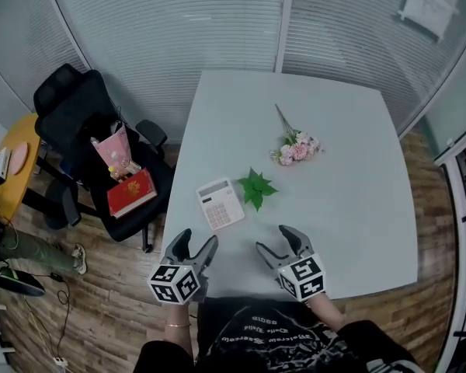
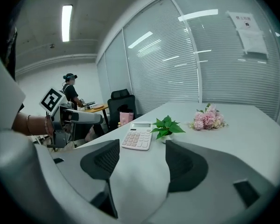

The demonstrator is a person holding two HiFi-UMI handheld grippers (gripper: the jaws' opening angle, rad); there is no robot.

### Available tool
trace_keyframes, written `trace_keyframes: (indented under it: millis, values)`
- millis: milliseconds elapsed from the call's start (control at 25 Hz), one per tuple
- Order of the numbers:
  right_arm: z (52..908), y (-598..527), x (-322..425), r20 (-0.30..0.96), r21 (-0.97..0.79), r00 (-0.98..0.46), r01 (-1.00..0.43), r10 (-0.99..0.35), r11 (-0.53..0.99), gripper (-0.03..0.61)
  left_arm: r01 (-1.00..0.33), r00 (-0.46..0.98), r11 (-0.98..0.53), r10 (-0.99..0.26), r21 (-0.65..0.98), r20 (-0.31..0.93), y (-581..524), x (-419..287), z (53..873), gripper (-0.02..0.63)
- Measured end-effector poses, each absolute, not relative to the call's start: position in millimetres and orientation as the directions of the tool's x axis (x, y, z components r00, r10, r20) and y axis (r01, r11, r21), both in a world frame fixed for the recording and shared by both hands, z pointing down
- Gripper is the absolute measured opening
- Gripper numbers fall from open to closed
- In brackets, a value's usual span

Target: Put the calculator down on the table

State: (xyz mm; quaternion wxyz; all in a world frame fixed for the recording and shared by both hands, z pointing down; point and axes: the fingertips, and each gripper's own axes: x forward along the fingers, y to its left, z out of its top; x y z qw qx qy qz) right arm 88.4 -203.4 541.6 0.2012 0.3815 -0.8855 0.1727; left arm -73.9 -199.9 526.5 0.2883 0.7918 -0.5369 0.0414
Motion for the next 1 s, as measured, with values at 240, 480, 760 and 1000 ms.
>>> trace_keyframes:
  millis: [240, 480, 760, 1000]
  values:
    - [533, -179, 103, 0.459, -0.074, -0.622, -0.738, -0.634, 0.670, 0.309, -0.854, 0.456, -0.298, -0.823, 0.426, 0.338, -155, -39, 518, 0.348]
    - [531, -168, 107, 0.436, -0.044, -0.639, -0.719, -0.634, 0.694, 0.311, -0.860, 0.490, -0.366, -0.787, 0.356, 0.374, -137, -14, 526, 0.348]
    - [531, -164, 107, 0.426, -0.032, -0.665, -0.689, -0.614, 0.724, 0.310, -0.869, 0.485, -0.388, -0.792, 0.307, 0.371, -137, -1, 523, 0.347]
    - [522, -166, 112, 0.389, -0.011, -0.660, -0.701, -0.643, 0.713, 0.161, -0.853, 0.508, -0.413, -0.795, 0.319, 0.330, -136, 14, 514, 0.208]
